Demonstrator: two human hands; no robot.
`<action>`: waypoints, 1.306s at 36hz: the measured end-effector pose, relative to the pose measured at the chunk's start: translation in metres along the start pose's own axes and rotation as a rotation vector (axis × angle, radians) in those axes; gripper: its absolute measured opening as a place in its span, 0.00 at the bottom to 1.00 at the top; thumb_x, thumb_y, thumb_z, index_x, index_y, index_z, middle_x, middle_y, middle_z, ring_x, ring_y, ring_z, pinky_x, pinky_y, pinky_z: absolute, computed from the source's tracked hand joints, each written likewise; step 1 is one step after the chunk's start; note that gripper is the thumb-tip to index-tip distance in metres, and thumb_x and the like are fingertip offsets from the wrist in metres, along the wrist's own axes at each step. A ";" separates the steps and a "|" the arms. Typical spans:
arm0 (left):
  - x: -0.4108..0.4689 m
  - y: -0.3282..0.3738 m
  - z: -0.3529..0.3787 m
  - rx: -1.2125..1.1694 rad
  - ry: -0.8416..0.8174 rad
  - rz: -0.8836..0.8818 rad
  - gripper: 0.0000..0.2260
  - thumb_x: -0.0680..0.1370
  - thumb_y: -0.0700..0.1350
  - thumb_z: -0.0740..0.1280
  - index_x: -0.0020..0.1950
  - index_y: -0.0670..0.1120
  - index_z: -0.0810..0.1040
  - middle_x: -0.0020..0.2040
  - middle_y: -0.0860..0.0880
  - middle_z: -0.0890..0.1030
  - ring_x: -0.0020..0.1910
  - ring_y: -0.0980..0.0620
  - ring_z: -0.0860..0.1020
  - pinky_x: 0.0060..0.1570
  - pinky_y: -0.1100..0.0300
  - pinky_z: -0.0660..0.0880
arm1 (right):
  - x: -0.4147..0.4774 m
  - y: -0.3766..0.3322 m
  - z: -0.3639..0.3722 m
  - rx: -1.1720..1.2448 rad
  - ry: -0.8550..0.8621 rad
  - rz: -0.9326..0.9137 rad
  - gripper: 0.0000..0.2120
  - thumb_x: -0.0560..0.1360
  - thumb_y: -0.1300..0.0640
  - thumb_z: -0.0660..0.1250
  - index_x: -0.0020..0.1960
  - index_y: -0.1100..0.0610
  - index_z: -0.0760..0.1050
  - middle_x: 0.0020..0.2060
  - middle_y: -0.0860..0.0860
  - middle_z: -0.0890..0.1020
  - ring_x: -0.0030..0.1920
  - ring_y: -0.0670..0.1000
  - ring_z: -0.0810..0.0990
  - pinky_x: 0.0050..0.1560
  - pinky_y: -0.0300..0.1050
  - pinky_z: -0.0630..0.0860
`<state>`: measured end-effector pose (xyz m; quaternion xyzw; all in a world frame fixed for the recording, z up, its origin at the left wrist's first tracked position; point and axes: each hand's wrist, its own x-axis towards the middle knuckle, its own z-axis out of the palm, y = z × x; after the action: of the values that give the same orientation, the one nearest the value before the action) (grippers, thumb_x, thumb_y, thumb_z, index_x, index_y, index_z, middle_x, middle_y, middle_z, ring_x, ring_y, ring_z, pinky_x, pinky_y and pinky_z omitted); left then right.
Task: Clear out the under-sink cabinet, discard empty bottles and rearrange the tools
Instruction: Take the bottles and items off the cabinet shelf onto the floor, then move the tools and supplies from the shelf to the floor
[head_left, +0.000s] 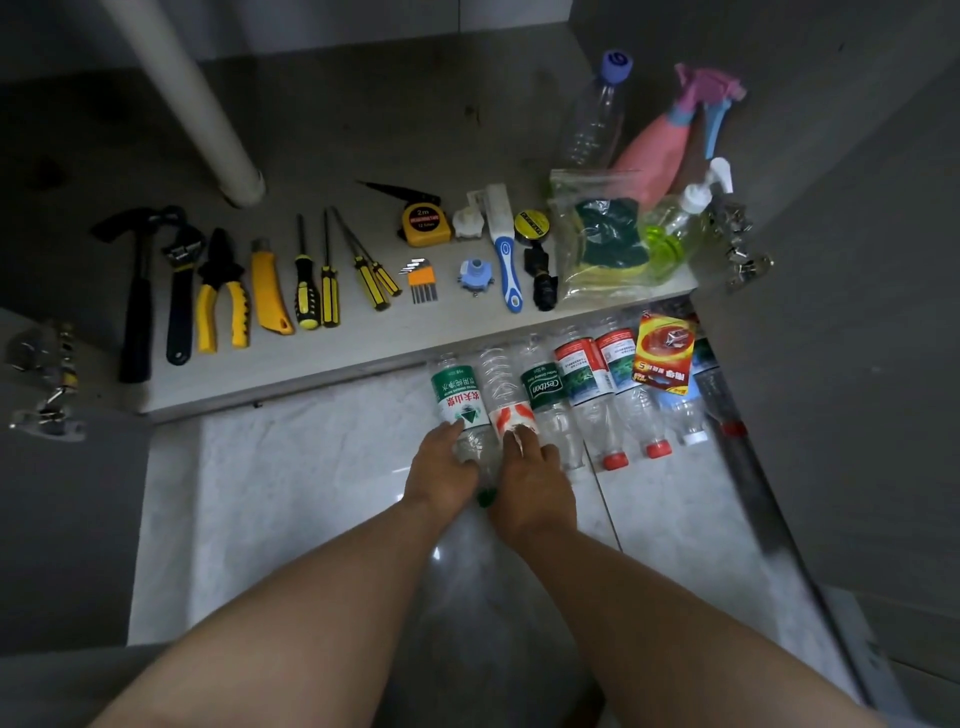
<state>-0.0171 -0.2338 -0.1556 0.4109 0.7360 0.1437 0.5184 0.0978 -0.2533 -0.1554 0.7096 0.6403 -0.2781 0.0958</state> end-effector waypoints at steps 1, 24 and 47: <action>0.000 0.000 0.000 0.007 -0.015 -0.003 0.27 0.79 0.37 0.66 0.79 0.46 0.67 0.78 0.46 0.67 0.76 0.47 0.67 0.73 0.59 0.62 | 0.001 0.000 -0.001 0.008 -0.005 0.004 0.41 0.74 0.50 0.73 0.79 0.55 0.55 0.76 0.53 0.62 0.73 0.59 0.64 0.66 0.56 0.74; -0.015 0.074 -0.053 0.369 -0.183 0.247 0.27 0.77 0.40 0.67 0.77 0.49 0.71 0.78 0.44 0.66 0.75 0.42 0.69 0.73 0.49 0.68 | 0.004 0.015 -0.076 0.131 -0.096 -0.093 0.24 0.74 0.63 0.68 0.70 0.59 0.72 0.70 0.58 0.68 0.65 0.59 0.74 0.67 0.51 0.73; 0.006 0.174 -0.094 0.021 -0.140 0.230 0.11 0.83 0.42 0.64 0.62 0.47 0.82 0.59 0.49 0.79 0.58 0.49 0.77 0.58 0.59 0.73 | 0.100 0.037 -0.233 0.713 0.222 0.459 0.42 0.73 0.34 0.70 0.75 0.61 0.65 0.69 0.61 0.73 0.65 0.64 0.75 0.67 0.56 0.74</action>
<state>-0.0218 -0.1010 -0.0092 0.5070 0.6478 0.1654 0.5440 0.1992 -0.0590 -0.0231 0.8476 0.3365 -0.3756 -0.1652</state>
